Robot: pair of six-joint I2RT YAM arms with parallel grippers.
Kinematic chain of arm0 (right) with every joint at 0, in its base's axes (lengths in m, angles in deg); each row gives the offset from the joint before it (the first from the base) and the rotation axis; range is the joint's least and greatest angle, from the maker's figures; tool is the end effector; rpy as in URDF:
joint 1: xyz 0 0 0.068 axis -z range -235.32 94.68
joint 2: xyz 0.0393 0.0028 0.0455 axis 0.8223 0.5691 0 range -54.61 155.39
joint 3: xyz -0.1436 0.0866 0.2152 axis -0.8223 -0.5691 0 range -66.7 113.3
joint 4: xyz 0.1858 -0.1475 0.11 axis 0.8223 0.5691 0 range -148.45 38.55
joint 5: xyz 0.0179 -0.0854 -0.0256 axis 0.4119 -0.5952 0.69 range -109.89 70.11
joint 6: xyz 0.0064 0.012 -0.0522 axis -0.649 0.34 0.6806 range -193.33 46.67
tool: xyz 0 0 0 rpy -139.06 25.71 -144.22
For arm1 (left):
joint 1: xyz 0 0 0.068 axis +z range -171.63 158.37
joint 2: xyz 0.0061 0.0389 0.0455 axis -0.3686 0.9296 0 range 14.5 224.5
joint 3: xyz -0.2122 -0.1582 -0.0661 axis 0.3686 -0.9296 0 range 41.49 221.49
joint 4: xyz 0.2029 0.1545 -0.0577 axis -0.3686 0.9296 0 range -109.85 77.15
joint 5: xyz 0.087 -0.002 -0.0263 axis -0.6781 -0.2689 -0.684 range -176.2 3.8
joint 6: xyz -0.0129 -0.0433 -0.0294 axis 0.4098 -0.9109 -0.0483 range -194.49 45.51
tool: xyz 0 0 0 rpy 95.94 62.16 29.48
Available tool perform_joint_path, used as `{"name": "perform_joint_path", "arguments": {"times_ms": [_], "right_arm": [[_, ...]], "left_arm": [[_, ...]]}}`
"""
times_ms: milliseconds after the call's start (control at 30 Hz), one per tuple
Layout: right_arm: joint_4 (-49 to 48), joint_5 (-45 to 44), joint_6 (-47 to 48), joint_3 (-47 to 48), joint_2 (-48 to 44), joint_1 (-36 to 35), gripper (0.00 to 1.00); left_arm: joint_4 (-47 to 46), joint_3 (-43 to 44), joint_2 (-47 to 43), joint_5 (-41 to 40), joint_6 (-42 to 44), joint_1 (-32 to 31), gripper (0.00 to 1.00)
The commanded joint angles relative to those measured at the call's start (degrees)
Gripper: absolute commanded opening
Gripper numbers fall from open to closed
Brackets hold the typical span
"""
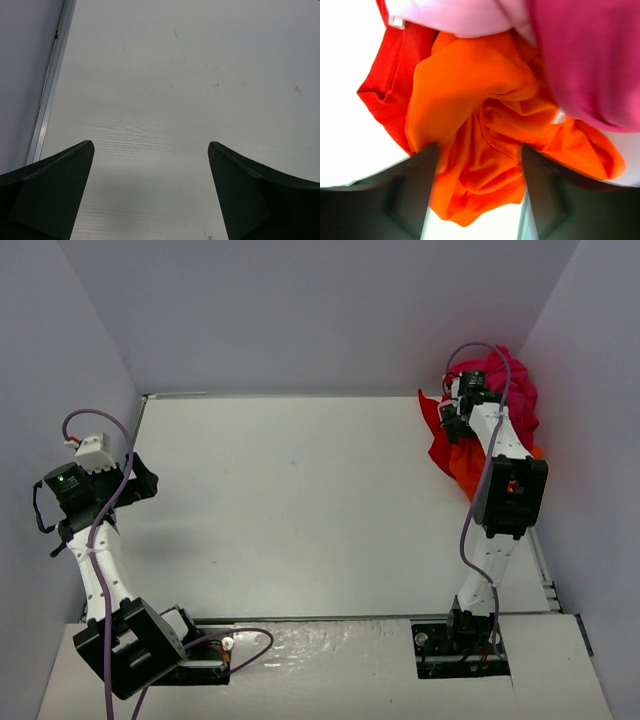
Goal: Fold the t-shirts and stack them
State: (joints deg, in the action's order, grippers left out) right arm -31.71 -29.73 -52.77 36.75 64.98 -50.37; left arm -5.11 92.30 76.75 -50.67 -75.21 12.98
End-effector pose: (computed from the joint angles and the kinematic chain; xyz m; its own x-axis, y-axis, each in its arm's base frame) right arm 0.4801 -0.0476 0.2584 -0.7085 -0.2860 -0.6452 -0.0418 0.9296 -0.3662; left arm 0.2105 0.1201 0.3119 -0.3628 -0.2627 -0.8941 -0.0374 0.9628 -0.2677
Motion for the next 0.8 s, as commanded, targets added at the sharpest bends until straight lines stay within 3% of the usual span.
{"name": "perform_joint_path", "arguments": {"times_ms": [0, 767], "right_arm": [[-0.38, 1.08, -1.14, 0.39, -0.09, -0.23, 0.69], [1.39, 5.34, -2.48, 1.01, 0.96, -1.93, 0.69]], "left_arm": [[-3.34, 0.79, 0.27, 0.16, 0.63, 0.02, 0.97], [-3.43, 0.99, 1.0, -0.27, 0.63, -0.04, 0.97]]}}
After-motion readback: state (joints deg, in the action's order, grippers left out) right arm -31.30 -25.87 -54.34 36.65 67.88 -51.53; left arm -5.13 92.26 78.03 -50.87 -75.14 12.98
